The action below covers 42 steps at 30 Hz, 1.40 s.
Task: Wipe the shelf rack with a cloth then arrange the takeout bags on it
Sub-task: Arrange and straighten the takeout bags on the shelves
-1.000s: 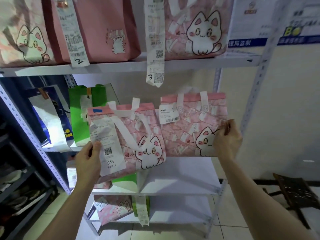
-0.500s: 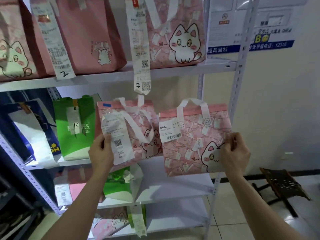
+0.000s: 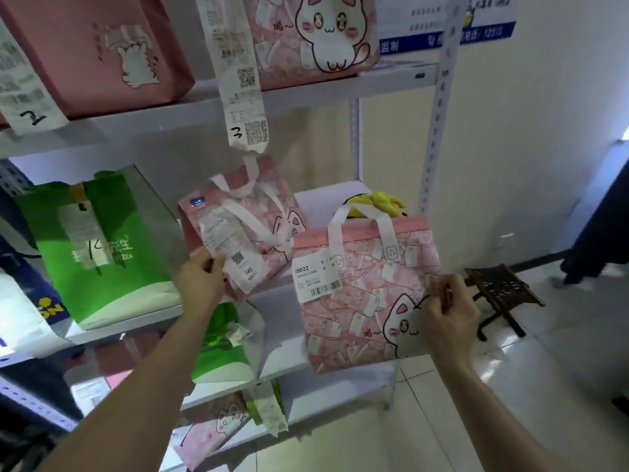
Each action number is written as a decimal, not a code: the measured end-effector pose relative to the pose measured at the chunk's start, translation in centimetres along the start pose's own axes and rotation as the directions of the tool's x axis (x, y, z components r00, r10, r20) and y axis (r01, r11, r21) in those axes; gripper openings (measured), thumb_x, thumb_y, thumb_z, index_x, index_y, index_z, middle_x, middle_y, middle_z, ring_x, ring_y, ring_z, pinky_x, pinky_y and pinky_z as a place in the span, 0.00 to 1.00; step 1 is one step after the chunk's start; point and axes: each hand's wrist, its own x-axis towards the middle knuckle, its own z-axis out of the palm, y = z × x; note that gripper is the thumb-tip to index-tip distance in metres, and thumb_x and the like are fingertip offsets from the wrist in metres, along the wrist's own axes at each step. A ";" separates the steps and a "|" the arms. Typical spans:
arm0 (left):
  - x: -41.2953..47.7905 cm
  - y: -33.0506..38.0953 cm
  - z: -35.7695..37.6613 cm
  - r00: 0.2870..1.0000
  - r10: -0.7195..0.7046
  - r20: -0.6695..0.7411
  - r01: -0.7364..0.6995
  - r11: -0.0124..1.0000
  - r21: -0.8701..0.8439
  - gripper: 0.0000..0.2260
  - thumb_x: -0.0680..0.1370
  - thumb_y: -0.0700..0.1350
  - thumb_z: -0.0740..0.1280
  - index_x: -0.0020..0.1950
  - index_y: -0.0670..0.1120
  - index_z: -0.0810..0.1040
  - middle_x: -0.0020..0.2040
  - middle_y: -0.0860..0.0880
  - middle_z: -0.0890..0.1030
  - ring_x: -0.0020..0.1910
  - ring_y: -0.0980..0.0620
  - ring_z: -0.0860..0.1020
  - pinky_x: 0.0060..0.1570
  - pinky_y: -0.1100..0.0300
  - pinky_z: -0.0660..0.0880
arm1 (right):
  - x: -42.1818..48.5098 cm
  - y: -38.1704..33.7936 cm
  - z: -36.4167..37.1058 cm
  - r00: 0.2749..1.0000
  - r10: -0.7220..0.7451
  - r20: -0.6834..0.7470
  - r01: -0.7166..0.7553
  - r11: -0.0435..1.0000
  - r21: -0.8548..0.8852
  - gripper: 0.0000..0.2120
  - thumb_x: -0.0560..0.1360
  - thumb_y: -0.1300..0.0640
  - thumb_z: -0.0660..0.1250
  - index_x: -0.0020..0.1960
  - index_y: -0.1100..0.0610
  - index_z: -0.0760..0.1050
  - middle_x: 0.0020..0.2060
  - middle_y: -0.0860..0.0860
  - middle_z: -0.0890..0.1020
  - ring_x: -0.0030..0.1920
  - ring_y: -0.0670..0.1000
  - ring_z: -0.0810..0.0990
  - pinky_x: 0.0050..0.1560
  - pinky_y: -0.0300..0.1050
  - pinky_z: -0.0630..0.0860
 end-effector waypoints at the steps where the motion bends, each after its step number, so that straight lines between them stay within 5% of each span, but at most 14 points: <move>1: -0.5 -0.1 -0.3 1.000 0.002 0.025 -0.002 1.000 -0.012 0.11 0.85 0.49 0.70 0.59 0.43 0.87 0.52 0.44 0.89 0.46 0.45 0.86 0.49 0.50 0.83 | -0.7 0.4 0.0 1.000 -0.006 0.003 0.006 1.000 -0.010 0.08 0.80 0.58 0.63 0.42 0.50 0.70 0.36 0.51 0.77 0.40 0.59 0.77 0.40 0.63 0.79; 6: -6.2 0.6 -2.3 1.000 0.003 0.006 -0.003 0.998 -0.068 0.10 0.84 0.53 0.71 0.54 0.47 0.84 0.44 0.52 0.86 0.40 0.54 0.83 0.42 0.57 0.79 | -4.2 1.3 0.9 0.999 0.013 0.030 -0.012 1.000 -0.026 0.10 0.81 0.61 0.65 0.42 0.52 0.71 0.36 0.50 0.77 0.39 0.56 0.77 0.40 0.59 0.77; 8: -9.7 0.4 -2.2 0.983 -0.025 0.180 0.061 0.978 -0.198 0.14 0.86 0.56 0.67 0.51 0.47 0.84 0.41 0.51 0.87 0.37 0.53 0.84 0.40 0.54 0.80 | -5.7 1.7 1.3 0.999 -0.001 0.049 0.003 1.000 -0.025 0.10 0.82 0.61 0.64 0.42 0.52 0.71 0.36 0.49 0.76 0.38 0.53 0.76 0.38 0.56 0.75; 10: -13.1 0.1 -1.7 0.876 -0.011 0.482 0.151 0.955 -0.254 0.21 0.85 0.63 0.64 0.53 0.48 0.85 0.43 0.49 0.88 0.39 0.50 0.86 0.39 0.51 0.83 | -7.1 2.7 1.8 0.998 -0.013 0.068 0.015 1.000 -0.026 0.08 0.81 0.60 0.62 0.43 0.53 0.71 0.36 0.49 0.76 0.39 0.48 0.75 0.37 0.50 0.71; 12: -15.6 -1.3 -0.6 0.757 0.021 0.653 0.143 0.970 -0.196 0.24 0.79 0.69 0.65 0.58 0.52 0.85 0.48 0.53 0.88 0.42 0.52 0.87 0.40 0.51 0.84 | -8.2 4.3 2.6 0.994 0.012 0.109 -0.007 0.999 -0.041 0.06 0.80 0.57 0.60 0.44 0.53 0.72 0.38 0.50 0.77 0.41 0.46 0.75 0.38 0.46 0.69; 14: -17.0 -3.2 0.9 0.719 -0.009 0.695 0.054 0.998 -0.044 0.18 0.78 0.67 0.69 0.61 0.57 0.84 0.51 0.58 0.88 0.44 0.57 0.85 0.44 0.57 0.83 | -8.8 6.4 3.6 0.985 0.022 0.174 -0.012 0.998 -0.055 0.06 0.80 0.59 0.61 0.45 0.52 0.71 0.41 0.50 0.77 0.42 0.49 0.76 0.40 0.46 0.69; 17: -17.6 -5.8 3.5 0.746 -0.121 0.655 0.036 0.989 0.142 0.06 0.83 0.55 0.71 0.57 0.57 0.85 0.47 0.59 0.87 0.42 0.59 0.84 0.49 0.54 0.83 | -8.7 9.8 5.6 0.945 0.058 0.323 -0.025 0.994 -0.106 0.09 0.80 0.60 0.59 0.44 0.49 0.68 0.42 0.51 0.75 0.43 0.54 0.75 0.41 0.52 0.73; 23: -17.0 -9.4 9.5 0.764 -0.342 0.548 0.238 0.938 0.253 0.09 0.82 0.53 0.74 0.52 0.48 0.88 0.40 0.52 0.88 0.30 0.52 0.86 0.37 0.47 0.86 | -5.4 16.0 10.4 0.826 0.125 0.549 0.083 0.938 -0.338 0.07 0.79 0.60 0.62 0.51 0.48 0.71 0.48 0.49 0.77 0.50 0.57 0.77 0.50 0.60 0.79; 28: -14.8 -11.4 15.4 0.831 -0.364 0.421 0.304 0.931 0.204 0.18 0.76 0.60 0.72 0.55 0.48 0.88 0.47 0.48 0.90 0.40 0.44 0.88 0.45 0.44 0.86 | -0.1 18.7 14.8 0.821 0.076 0.566 0.163 0.919 -0.359 0.03 0.82 0.57 0.59 0.51 0.52 0.71 0.46 0.52 0.78 0.45 0.58 0.78 0.42 0.55 0.79; 32: -12.7 -11.9 20.2 0.862 -0.366 0.351 0.333 0.930 0.153 0.10 0.84 0.48 0.71 0.57 0.43 0.87 0.51 0.43 0.89 0.45 0.40 0.87 0.50 0.39 0.86 | 3.2 20.5 17.9 0.830 0.085 0.551 0.143 0.923 -0.358 0.06 0.86 0.55 0.56 0.53 0.53 0.71 0.46 0.52 0.77 0.43 0.55 0.78 0.38 0.48 0.75; 35: -12.0 -12.3 23.4 0.853 -0.357 0.380 0.308 0.933 0.184 0.06 0.85 0.41 0.69 0.55 0.41 0.84 0.51 0.39 0.88 0.46 0.38 0.85 0.49 0.43 0.85 | 4.5 23.4 19.9 0.753 0.179 0.633 0.151 0.889 -0.431 0.04 0.85 0.57 0.57 0.56 0.54 0.71 0.48 0.52 0.80 0.45 0.56 0.80 0.34 0.45 0.69; 38: -12.6 -12.8 25.0 0.822 -0.391 0.414 0.285 0.912 0.295 0.03 0.84 0.39 0.68 0.55 0.46 0.77 0.52 0.41 0.86 0.48 0.39 0.84 0.50 0.45 0.84 | 4.6 25.5 20.5 0.621 0.299 0.724 0.162 0.855 -0.493 0.10 0.82 0.62 0.63 0.64 0.57 0.73 0.57 0.54 0.81 0.53 0.57 0.81 0.46 0.48 0.76; 42: -14.0 -13.1 24.4 0.790 -0.423 0.443 0.383 0.906 0.182 0.13 0.82 0.37 0.71 0.65 0.47 0.75 0.56 0.44 0.86 0.53 0.42 0.85 0.57 0.47 0.83 | 3.8 25.6 19.3 0.584 0.364 0.726 0.084 0.862 -0.500 0.17 0.83 0.58 0.67 0.70 0.58 0.70 0.66 0.55 0.79 0.64 0.57 0.80 0.61 0.50 0.78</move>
